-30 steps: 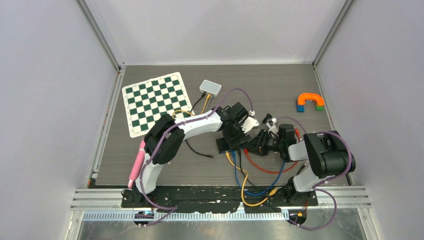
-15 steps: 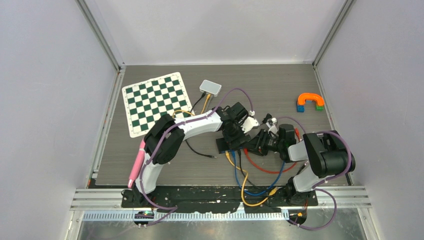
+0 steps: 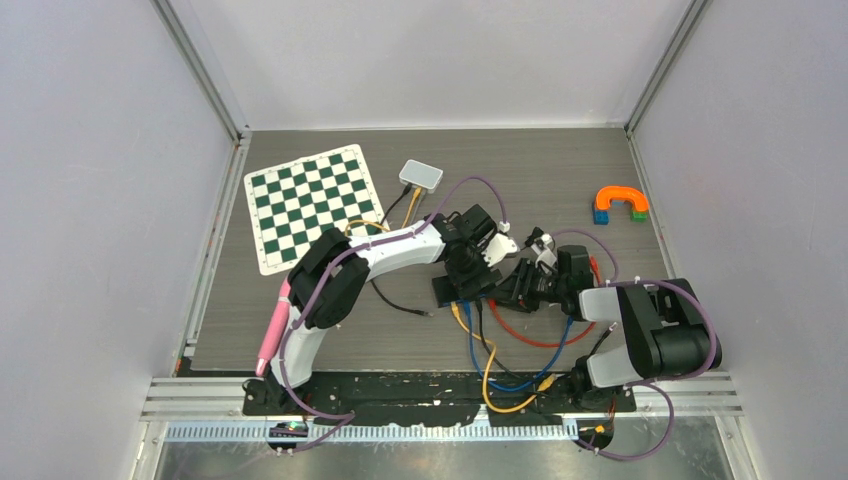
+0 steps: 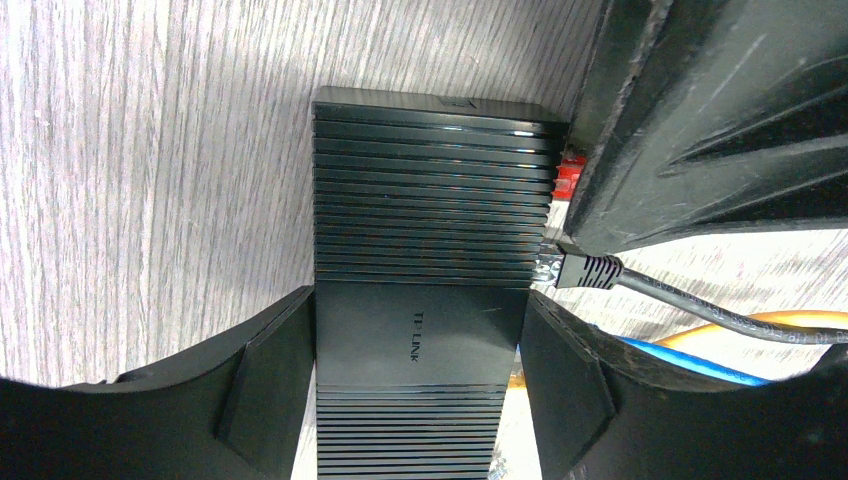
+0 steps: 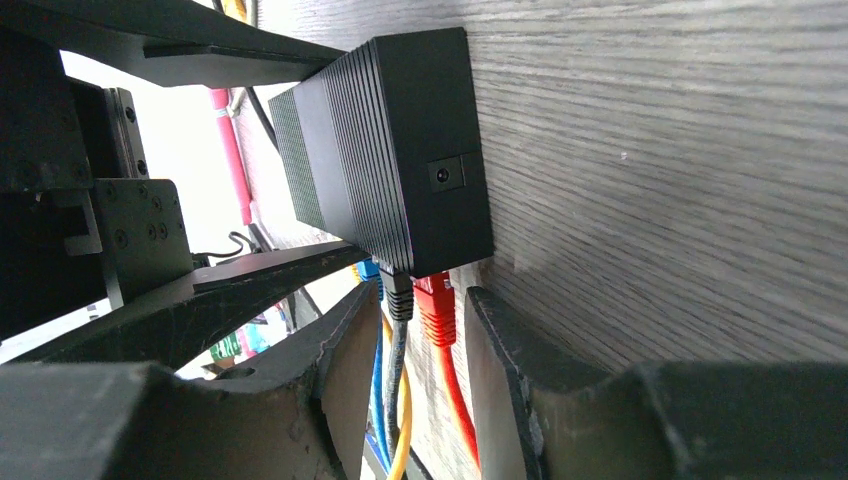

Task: Pull the plug from the switch port
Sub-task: Pull the connector from the switch port.

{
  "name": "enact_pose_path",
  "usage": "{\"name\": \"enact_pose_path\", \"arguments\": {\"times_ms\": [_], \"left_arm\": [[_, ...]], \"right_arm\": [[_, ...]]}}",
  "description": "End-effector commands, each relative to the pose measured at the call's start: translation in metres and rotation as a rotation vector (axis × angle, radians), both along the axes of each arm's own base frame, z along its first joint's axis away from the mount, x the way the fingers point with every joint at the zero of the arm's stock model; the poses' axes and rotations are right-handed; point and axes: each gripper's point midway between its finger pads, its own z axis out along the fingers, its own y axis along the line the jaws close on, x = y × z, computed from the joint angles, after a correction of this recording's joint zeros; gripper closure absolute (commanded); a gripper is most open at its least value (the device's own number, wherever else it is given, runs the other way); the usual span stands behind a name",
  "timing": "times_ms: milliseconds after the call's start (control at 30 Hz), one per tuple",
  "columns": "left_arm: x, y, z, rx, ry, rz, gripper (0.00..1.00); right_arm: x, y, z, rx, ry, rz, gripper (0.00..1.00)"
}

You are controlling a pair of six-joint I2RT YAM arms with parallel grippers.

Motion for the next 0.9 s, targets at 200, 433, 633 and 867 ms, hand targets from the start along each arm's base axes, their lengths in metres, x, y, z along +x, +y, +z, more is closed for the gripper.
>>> {"name": "enact_pose_path", "arguments": {"times_ms": [200,433,633,867], "left_arm": [[-0.011,-0.012,0.012,-0.056,0.036,-0.044,0.43],[-0.013,-0.013,0.012,-0.064,0.046,-0.049,0.44],[-0.014,-0.012,0.011,-0.062,0.048,-0.049,0.44],[-0.011,-0.011,0.014,-0.065,0.03,-0.05,0.45]], "right_arm": [[0.002,-0.003,-0.007,-0.019,-0.004,-0.046,0.57],[0.015,-0.004,-0.011,-0.018,0.018,-0.089,0.63],[0.016,-0.005,-0.013,-0.027,0.019,-0.095,0.68],[0.009,-0.009,-0.02,-0.068,0.028,-0.088,0.73]]}}
